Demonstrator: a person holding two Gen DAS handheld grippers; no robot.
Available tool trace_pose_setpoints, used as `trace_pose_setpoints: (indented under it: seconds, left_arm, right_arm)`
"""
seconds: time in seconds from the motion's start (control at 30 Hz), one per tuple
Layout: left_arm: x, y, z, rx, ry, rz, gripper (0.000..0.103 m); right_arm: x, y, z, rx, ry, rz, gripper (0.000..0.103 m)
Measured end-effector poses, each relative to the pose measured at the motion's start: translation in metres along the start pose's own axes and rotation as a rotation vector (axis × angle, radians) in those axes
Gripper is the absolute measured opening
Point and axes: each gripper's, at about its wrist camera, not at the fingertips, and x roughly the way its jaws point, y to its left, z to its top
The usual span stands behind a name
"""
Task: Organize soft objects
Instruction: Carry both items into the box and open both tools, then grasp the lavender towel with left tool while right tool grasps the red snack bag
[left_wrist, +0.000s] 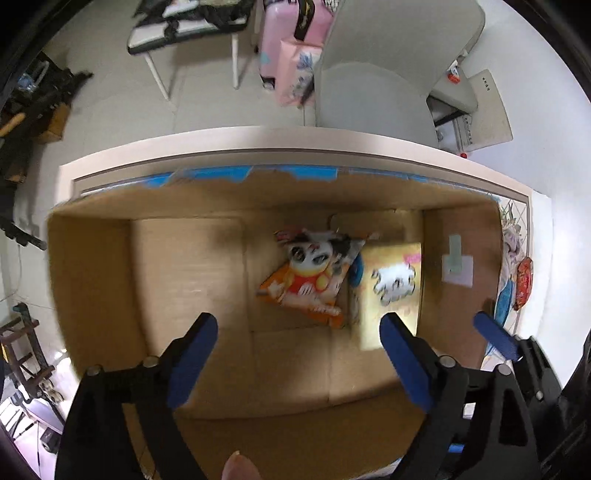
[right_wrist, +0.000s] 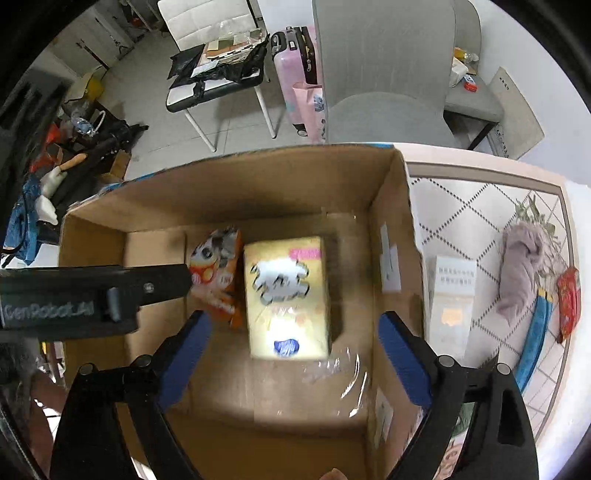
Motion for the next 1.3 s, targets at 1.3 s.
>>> trace_pose_setpoints:
  seconds: [1.3]
  left_arm:
    - [-0.184, -0.019, -0.239, -0.027, -0.455, 0.036, 0.1]
  right_arm:
    - [-0.236, -0.012, -0.179, -0.022, -0.306, 0.122, 0.097]
